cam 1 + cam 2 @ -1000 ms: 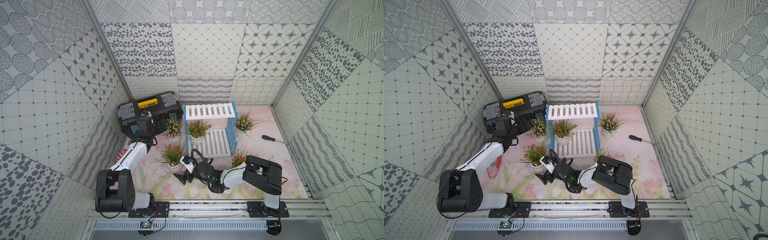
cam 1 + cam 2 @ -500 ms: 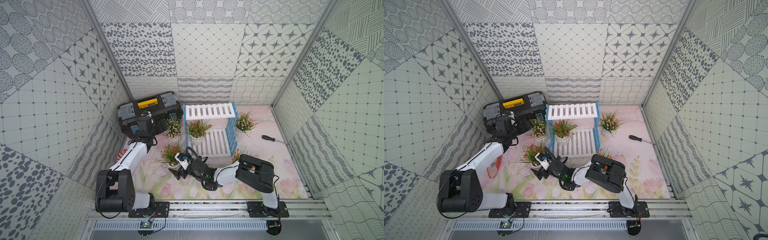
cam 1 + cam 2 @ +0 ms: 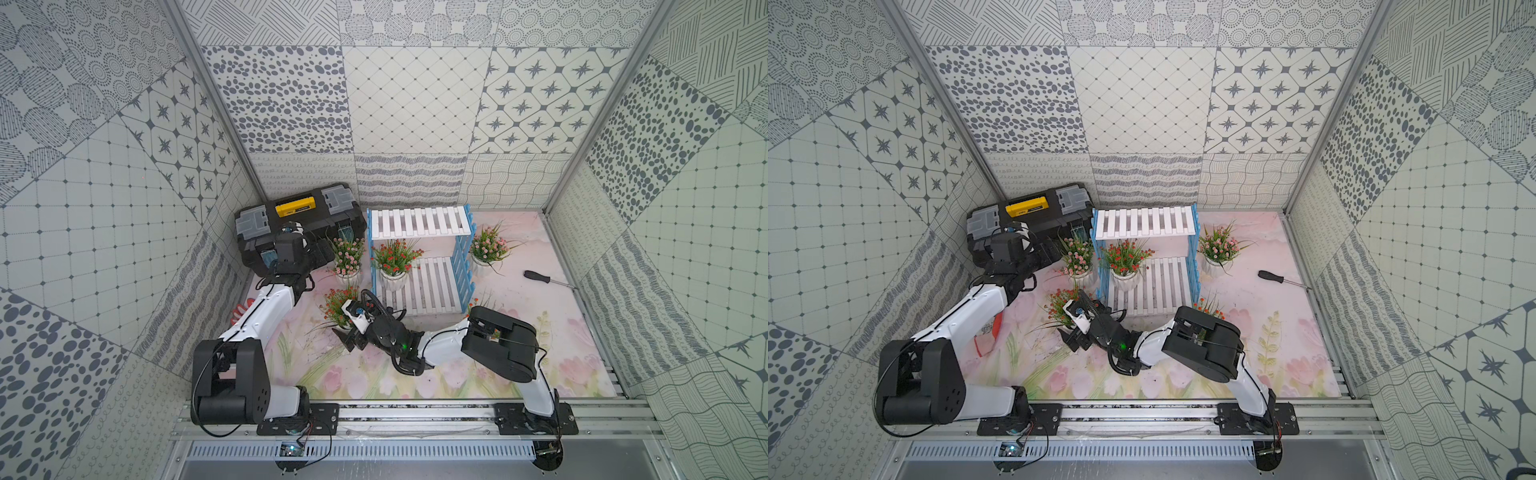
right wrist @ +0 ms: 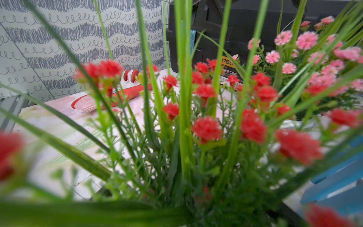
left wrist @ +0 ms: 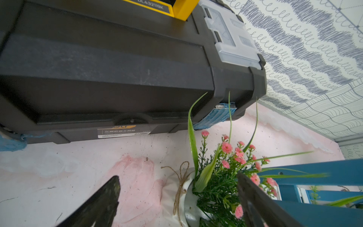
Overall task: Place the baby's breath potted plants on the rack by color
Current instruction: Pick up the baby's breath potted plant from the center of the board.
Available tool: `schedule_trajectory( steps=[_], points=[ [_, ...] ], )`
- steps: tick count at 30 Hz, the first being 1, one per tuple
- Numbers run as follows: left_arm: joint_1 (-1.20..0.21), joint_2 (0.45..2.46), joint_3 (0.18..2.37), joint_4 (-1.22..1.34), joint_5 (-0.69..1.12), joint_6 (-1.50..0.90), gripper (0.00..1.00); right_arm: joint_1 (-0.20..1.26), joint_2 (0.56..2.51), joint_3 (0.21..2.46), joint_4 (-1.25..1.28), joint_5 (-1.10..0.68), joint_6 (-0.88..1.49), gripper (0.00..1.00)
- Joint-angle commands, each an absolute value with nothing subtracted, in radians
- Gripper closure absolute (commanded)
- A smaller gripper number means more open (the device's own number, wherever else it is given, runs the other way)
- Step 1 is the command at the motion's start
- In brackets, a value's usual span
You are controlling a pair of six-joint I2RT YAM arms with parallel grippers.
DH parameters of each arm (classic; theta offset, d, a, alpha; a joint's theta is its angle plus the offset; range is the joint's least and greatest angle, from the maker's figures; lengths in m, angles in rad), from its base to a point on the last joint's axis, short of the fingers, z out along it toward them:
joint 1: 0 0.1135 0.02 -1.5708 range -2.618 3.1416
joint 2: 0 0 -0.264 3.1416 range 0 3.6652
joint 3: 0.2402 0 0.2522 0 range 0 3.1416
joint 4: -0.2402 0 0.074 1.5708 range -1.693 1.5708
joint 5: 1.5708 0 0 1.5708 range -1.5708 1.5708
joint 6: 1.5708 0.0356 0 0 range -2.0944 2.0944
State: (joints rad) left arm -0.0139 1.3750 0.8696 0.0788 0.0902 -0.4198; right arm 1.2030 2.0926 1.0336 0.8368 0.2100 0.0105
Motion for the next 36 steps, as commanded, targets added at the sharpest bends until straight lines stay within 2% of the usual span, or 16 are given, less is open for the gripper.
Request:
schedule_trajectory(
  steps=[1, 12, 23, 31, 36],
  points=[
    [-0.012, 1.361, 0.875, 0.099, 0.095, -0.430, 0.07, 1.206, 2.140, 1.053, 0.787, 0.210, 0.001, 0.02],
    [-0.012, 1.362, 0.872, 0.101, 0.095, -0.433, 0.07, 1.204, 2.172, 1.093, 0.746, 0.250, -0.015, 0.02],
    [-0.012, 1.354, 0.870, 0.106, 0.099, -0.433, 0.07, 1.202, 2.158, 1.055, 0.877, 0.212, 0.005, 0.09],
    [-0.012, 1.355, 0.873, 0.104, 0.098, -0.431, 0.07, 1.203, 2.133, 1.049, 0.882, 0.204, 0.012, 0.17],
    [-0.011, 1.359, 0.873, 0.104, 0.099, -0.433, 0.07, 1.203, 2.089, 1.036, 0.871, 0.194, 0.010, 0.17]
  ],
)
